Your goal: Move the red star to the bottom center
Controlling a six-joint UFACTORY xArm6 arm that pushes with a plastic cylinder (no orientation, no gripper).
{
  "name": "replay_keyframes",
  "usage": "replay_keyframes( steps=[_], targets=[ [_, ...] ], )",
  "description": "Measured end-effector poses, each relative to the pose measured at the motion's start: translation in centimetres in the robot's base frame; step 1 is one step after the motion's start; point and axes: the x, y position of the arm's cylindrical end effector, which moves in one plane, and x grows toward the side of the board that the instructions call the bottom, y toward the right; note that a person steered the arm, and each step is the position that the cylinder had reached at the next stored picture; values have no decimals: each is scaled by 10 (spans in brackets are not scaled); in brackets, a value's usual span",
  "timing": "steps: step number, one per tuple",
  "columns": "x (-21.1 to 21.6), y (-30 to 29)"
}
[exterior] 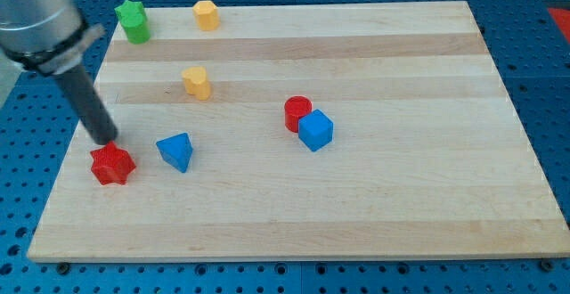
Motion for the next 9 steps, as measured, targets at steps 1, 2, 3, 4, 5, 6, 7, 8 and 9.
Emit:
replay_keyframes(
  steps=[1, 2, 3, 4, 5, 6, 7, 8, 9],
  targets=[
    [20, -34],
    [44, -17],
    [44, 33],
    [44, 76],
    [50, 120],
    [50, 143],
    [50, 120],
    [55, 97],
    [55, 88]
  ],
)
